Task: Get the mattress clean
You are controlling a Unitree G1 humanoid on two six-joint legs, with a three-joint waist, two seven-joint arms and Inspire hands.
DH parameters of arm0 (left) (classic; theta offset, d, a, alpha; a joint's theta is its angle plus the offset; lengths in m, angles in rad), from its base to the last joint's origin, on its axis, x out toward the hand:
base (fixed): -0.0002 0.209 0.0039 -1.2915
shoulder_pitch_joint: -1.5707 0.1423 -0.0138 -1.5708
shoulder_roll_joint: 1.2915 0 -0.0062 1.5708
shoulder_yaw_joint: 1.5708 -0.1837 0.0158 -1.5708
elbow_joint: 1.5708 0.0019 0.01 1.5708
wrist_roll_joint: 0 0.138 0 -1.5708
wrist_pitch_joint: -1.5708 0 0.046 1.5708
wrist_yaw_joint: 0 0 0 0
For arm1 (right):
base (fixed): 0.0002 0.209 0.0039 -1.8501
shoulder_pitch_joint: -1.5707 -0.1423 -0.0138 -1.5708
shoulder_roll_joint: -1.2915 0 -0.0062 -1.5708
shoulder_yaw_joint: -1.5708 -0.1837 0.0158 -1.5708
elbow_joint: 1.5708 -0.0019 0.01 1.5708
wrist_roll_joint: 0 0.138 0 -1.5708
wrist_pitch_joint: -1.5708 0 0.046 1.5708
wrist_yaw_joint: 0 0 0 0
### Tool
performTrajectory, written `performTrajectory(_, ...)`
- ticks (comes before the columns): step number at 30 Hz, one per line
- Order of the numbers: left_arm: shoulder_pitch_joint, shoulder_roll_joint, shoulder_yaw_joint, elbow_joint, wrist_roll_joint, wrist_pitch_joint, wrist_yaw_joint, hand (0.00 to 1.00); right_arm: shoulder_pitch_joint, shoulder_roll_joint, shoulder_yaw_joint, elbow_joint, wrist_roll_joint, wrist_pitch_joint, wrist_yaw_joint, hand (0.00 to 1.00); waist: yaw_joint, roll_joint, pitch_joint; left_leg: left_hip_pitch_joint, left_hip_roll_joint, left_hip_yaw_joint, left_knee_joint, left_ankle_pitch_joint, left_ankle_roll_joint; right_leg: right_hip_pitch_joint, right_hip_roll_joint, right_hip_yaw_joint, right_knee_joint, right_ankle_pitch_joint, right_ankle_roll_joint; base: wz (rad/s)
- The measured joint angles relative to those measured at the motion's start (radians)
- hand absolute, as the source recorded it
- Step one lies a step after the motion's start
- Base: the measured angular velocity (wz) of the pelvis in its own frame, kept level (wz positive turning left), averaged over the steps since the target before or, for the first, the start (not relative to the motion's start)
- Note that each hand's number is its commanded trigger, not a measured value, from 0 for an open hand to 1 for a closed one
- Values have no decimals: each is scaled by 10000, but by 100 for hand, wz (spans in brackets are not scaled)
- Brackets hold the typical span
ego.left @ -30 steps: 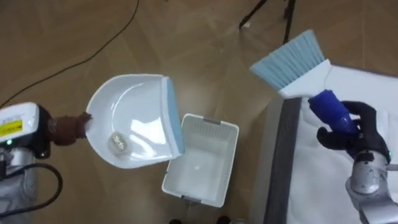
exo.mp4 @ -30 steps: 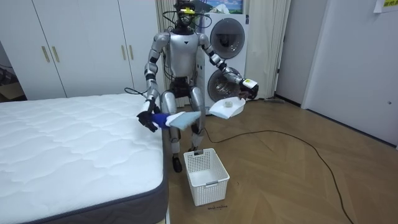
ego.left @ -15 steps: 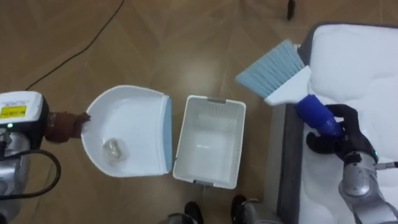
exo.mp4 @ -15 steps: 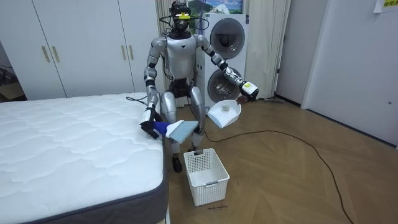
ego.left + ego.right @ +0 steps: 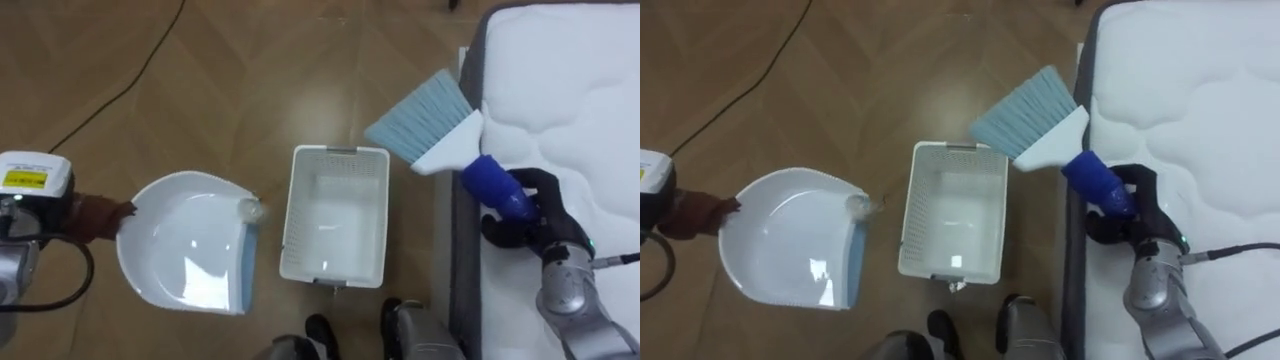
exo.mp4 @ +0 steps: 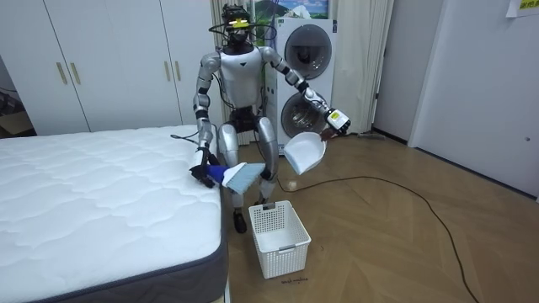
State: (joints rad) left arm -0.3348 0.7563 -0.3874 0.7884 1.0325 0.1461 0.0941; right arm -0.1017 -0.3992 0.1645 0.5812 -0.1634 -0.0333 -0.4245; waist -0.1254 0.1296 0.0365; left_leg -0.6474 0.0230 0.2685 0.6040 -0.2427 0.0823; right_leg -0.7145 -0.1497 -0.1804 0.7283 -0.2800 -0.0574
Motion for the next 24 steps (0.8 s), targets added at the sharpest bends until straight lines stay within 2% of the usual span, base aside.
performTrajectory(10,-22,93,-5,325,-48,85,-680,100,162,-66,100,-281,-5,-14,-108,0,-42,147,-42,225,-39,199,-209,1,-2,17,10,214,15,-22,29,-4)
performTrajectory(17,-395,106,-12,999,-424,147,-636,100,188,-135,111,-383,-4,-114,-314,0,-93,404,-14,406,-29,388,-232,0,-3,65,28,372,44,-23,31,-6)
performTrajectory(22,-469,106,-12,1177,-1219,147,-375,100,265,-232,110,-350,13,-184,-522,0,-168,459,-4,632,-47,483,-254,-1,-4,219,4,425,81,-86,27,-3)
performTrajectory(24,-504,106,-7,1126,-1402,141,-120,100,340,-414,102,-338,36,-219,-577,0,-169,469,1,651,-33,482,-254,-3,-7,243,22,423,57,-97,22,0)
